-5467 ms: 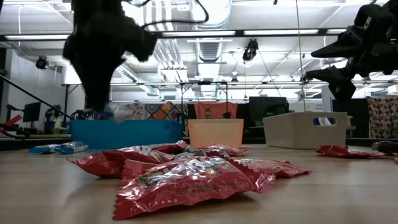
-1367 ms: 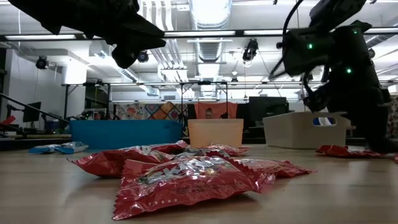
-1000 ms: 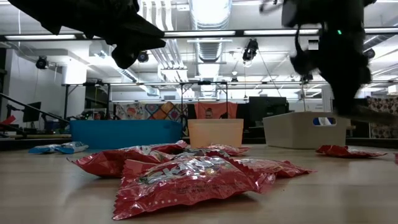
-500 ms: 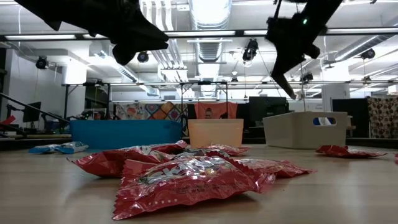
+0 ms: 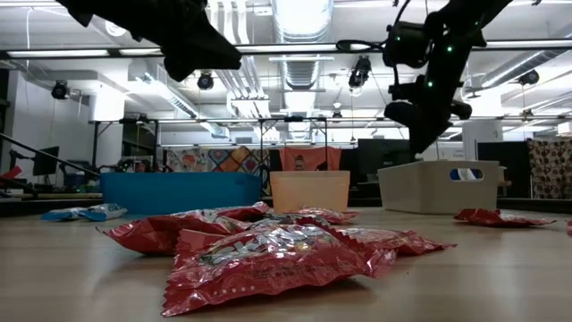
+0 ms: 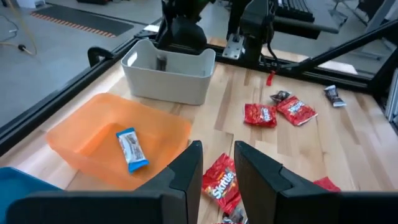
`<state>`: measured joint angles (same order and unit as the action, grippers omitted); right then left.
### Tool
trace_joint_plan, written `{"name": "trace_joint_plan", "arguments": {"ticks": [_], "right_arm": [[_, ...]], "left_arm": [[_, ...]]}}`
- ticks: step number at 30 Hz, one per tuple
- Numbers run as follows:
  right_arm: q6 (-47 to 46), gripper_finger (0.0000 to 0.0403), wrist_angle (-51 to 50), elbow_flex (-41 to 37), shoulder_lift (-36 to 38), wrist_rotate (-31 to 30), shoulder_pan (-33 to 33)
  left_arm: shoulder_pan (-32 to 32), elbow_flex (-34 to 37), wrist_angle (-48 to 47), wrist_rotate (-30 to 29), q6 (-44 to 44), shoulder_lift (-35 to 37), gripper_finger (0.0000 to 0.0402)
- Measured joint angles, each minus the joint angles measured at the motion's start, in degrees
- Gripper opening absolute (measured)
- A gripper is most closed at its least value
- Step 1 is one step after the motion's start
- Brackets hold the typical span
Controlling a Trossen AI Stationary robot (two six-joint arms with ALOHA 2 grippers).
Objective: Sort candy
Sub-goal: Put the brown chocolate bar into the gray bin, then put the red candy into the blue bin
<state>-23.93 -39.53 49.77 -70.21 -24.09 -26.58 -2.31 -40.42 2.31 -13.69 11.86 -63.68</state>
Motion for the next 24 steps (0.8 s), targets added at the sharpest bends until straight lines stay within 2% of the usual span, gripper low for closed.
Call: {"name": "trace_joint_plan", "arguments": {"ticks": [6,11,15,21,24], "right_arm": [[0.6,0.0116,0.0,-0.4,0.6,0.1,0.0],[1.2,0.0122,0.0,-0.1,3.2,0.8,0.1],[2.0,0.0123,0.0,0.0,6.3,3.9,0.7],[2.2,0.0135,0.0,0.0,8.9,4.7,3.2],[2.2,0.0136,0.1,0.0,9.0,4.7,4.6]], "left_arm": [[0.0,0.6,-1.1,0.1,-0.4,0.0,0.0077],[-0.3,0.6,-5.1,1.8,2.1,0.0,0.0077],[-2.8,0.7,-10.5,4.2,4.3,-1.0,0.0084],[-7.6,0.7,-10.1,3.6,3.7,-7.4,0.0132],[-8.6,0.7,-10.2,1.0,3.7,-11.5,0.0165]]}}
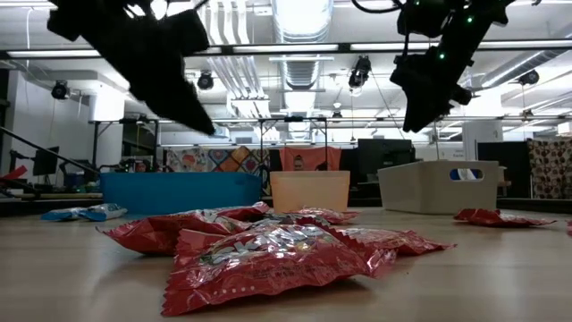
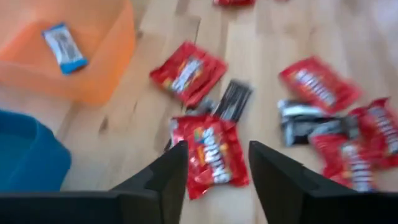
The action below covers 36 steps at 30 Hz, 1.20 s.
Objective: Sort candy
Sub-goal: Put the red candy into the blue bin
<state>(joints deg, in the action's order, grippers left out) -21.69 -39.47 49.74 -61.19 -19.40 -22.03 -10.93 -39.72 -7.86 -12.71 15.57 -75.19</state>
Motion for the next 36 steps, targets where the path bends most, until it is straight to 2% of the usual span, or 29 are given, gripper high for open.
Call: {"name": "trace_joint_plan", "arguments": {"ticks": [4,8,14,23,28,36], "right_arm": [[-0.1,0.0136,0.8,0.0,-0.8,0.0,1.3],[-0.7,0.0136,0.8,0.0,-1.6,0.1,2.4],[-1.2,0.0136,0.9,0.0,-2.0,0.1,3.1],[-1.2,0.0136,1.0,0.0,-2.0,0.1,3.1],[-1.2,0.0136,1.0,0.0,-2.0,0.1,3.1],[-1.2,0.0136,1.1,-0.4,-2.0,0.1,3.1]], "left_arm": [[-0.2,0.0,0.8,-1.9,0.2,-5.9,0.0199],[-0.9,0.0,3.8,-1.8,0.4,-11.5,0.0214],[-2.1,0.0,9.8,-1.7,0.8,-16.8,0.0217],[-2.1,-0.1,13.0,-1.8,5.1,-21.9,0.0214],[-2.1,-0.1,12.8,-1.5,6.0,-22.0,0.0172],[-2.1,-0.1,11.7,-0.1,6.0,-21.1,0.0036]]}}
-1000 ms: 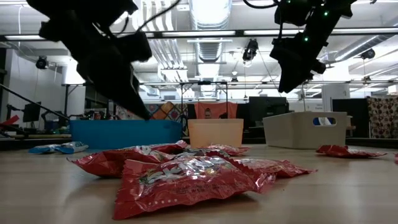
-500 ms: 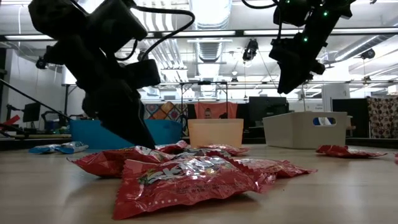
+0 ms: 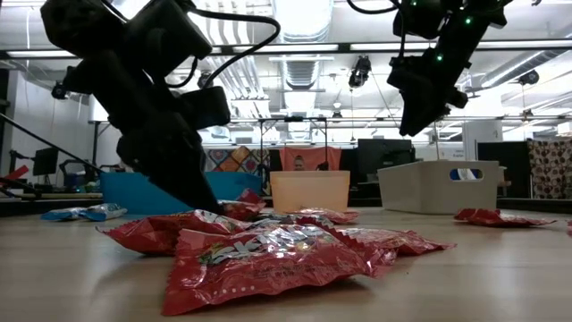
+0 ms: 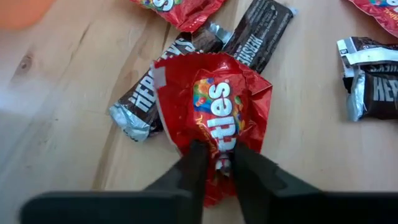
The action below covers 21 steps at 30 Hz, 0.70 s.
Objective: Sort candy
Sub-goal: Put the red candy into the blue bin
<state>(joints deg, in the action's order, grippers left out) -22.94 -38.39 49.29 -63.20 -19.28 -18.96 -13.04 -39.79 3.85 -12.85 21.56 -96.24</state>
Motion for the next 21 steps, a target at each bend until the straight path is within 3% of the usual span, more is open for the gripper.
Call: {"name": "trace_joint_plan", "arguments": {"ticks": [3,11,17,21], "right_arm": [[0.0,0.0136,0.0,0.0,0.0,0.0,0.0],[0.0,0.0136,-0.1,-0.1,0.0,0.3,0.0],[-0.5,0.0136,0.0,-0.1,0.0,0.3,0.1],[-1.0,0.0136,0.2,-0.1,0.0,0.3,0.4]], "left_arm": [[0.0,0.1,-1.4,1.8,-0.2,1.4,0.0010],[0.1,0.2,-8.2,1.4,-1.7,11.9,0.0021],[3.6,0.1,-16.2,-7.5,-3.3,23.5,0.0012],[9.6,0.1,-23.6,-13.6,-2.2,30.5,0.0012]]}}
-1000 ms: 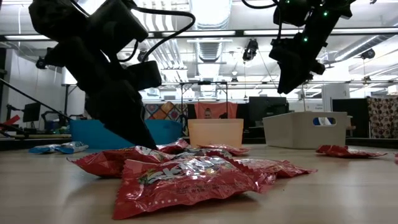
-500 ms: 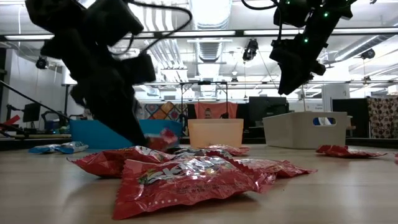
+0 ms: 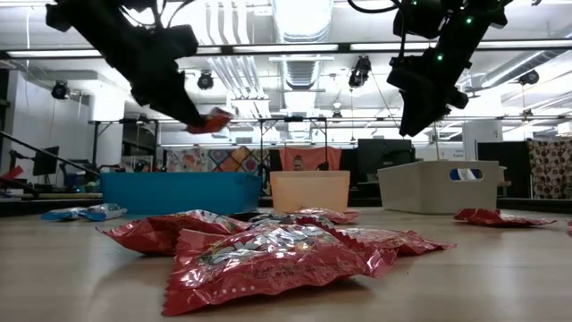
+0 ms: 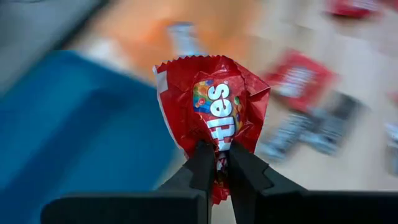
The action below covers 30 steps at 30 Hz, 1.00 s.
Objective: Sort candy
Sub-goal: Put the red candy into the blue bin
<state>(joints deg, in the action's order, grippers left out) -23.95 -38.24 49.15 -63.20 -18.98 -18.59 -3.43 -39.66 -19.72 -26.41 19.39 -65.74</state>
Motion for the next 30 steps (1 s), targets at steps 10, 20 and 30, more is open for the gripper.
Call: {"name": "trace_joint_plan", "arguments": {"ticks": [10,20,30], "right_arm": [[-2.3,0.0136,0.0,0.0,0.0,0.0,0.0],[-2.2,0.0136,-0.4,-0.1,0.0,0.0,0.0],[-2.0,0.0136,-0.4,-0.1,0.0,0.0,0.0]], "left_arm": [[23.3,0.0,-9.1,7.5,8.0,3.9,0.0011],[28.1,0.0,-9.7,12.2,6.2,-1.1,0.0032],[28.1,-0.1,-9.9,12.0,7.1,-2.0,0.0089]]}}
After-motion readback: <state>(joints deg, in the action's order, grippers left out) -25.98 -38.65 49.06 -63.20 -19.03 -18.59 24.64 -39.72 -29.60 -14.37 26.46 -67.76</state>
